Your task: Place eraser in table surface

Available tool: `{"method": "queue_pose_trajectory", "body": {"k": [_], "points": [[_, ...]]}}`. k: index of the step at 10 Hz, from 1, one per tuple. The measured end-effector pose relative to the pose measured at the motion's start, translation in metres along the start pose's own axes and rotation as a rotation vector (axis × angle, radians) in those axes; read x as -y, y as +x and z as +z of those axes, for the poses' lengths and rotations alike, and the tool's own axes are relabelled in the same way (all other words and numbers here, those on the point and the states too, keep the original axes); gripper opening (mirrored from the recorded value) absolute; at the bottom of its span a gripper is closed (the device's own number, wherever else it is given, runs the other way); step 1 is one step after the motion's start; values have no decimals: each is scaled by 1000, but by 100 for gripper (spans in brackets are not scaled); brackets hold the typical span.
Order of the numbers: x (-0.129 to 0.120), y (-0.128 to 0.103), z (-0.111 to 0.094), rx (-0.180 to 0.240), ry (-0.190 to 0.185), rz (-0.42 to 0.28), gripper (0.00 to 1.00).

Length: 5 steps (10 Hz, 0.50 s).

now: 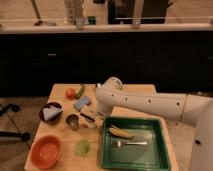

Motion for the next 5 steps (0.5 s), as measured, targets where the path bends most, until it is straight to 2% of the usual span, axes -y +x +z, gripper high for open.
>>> {"method": "queue_pose_trajectory", "body": {"k": [2,5], "points": [[0,2,-20,4,22,-16,0],[0,0,-40,5,50,-48,0]]}}
